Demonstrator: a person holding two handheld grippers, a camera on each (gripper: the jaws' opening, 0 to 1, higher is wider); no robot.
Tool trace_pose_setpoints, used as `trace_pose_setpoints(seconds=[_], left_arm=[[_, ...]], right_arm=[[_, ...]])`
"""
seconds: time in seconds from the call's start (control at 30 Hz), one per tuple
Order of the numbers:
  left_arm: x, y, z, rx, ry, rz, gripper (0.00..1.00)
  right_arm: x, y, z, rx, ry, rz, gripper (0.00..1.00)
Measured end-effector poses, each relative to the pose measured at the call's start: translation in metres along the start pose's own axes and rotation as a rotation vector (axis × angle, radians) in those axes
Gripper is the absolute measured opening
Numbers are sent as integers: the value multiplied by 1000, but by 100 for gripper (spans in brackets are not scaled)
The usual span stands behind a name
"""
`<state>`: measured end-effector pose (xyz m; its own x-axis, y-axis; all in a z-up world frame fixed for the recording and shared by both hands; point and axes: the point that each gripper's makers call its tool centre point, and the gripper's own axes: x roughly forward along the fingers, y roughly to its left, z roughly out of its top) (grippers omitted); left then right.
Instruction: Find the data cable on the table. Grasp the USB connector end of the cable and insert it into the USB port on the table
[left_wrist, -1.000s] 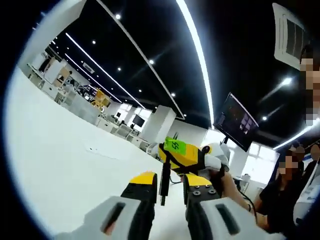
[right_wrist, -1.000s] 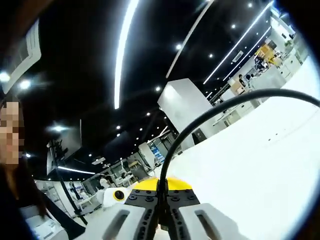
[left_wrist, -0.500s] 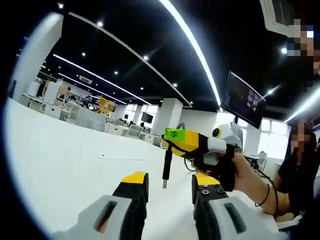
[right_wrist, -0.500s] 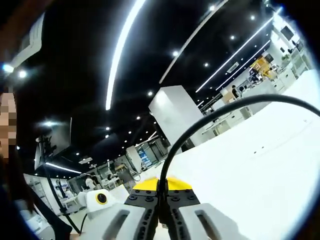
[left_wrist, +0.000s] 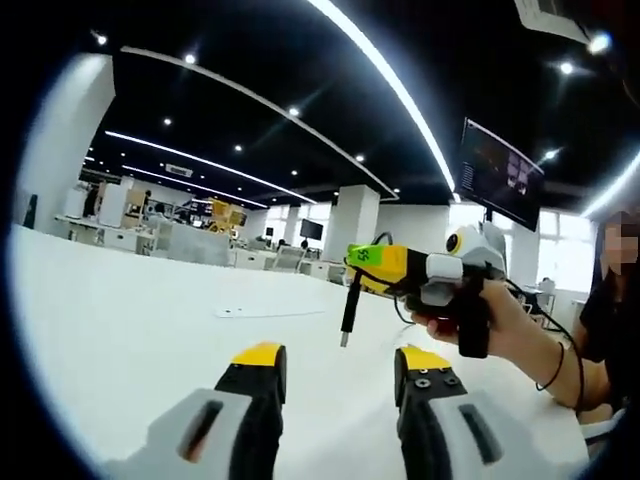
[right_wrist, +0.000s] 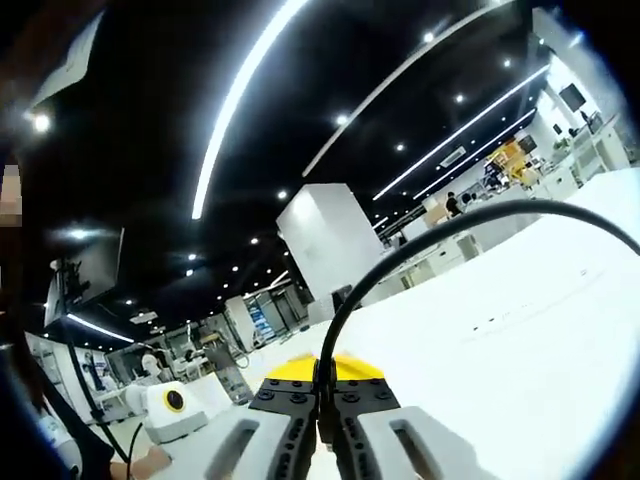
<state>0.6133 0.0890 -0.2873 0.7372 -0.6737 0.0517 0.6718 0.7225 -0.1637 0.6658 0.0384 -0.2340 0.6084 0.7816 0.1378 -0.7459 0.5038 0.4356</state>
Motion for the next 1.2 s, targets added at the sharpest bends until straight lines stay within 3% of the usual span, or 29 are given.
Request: trace_pose_setpoints(seconds=[0.43,0.77,1.2], left_arm=[[11,8,-9,18,-18,42,50],[25,13,-27,-2,8,60,57],[42,10,-21,49,-69,40,65]], right_arm=[[-15,-27,21,-66,-50,-102,5],[-27,-44,34,-88,-81,-160,5],[-38,-60,42,-99,-101,-206,5]])
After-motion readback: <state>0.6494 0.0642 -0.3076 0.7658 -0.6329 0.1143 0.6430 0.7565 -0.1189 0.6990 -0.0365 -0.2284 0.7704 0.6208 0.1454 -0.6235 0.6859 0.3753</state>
